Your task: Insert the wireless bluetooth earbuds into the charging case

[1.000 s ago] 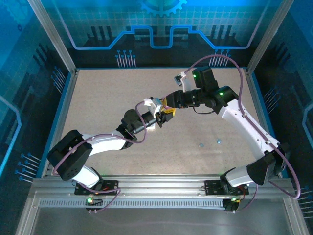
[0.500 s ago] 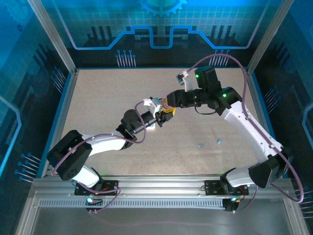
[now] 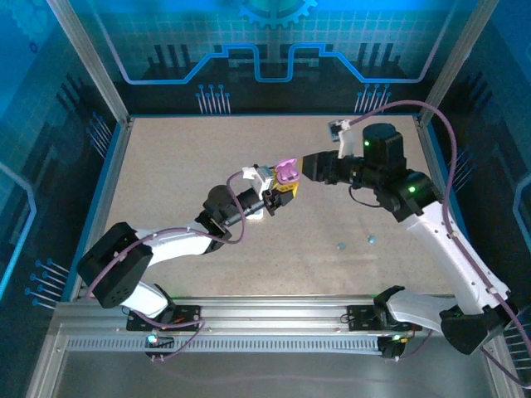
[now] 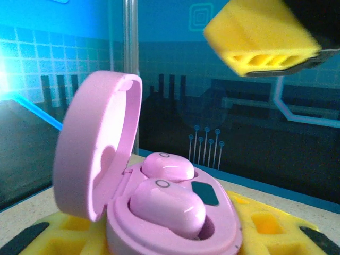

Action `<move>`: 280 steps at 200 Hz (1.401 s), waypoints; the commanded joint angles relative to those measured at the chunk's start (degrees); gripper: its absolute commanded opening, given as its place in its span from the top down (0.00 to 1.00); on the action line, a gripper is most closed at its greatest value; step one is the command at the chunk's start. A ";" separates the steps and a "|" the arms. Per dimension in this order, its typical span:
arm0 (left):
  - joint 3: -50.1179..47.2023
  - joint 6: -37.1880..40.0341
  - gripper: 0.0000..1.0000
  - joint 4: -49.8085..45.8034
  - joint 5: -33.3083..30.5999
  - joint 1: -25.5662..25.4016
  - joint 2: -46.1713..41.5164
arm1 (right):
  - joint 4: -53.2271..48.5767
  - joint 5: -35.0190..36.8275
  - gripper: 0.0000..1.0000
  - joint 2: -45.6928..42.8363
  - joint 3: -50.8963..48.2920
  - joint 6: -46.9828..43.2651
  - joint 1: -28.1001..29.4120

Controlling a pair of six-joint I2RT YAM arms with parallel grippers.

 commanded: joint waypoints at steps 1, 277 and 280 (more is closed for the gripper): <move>-0.40 0.65 0.69 -0.14 4.92 -0.38 -2.17 | 0.77 1.12 0.55 1.56 0.74 3.99 -3.91; 2.39 -7.49 0.68 2.17 12.37 2.35 -2.97 | -3.27 -42.09 0.47 15.13 -2.28 4.50 -9.23; 2.46 -7.53 0.68 2.17 12.39 2.42 -3.00 | -3.14 -42.33 0.47 15.33 -2.41 4.68 -9.14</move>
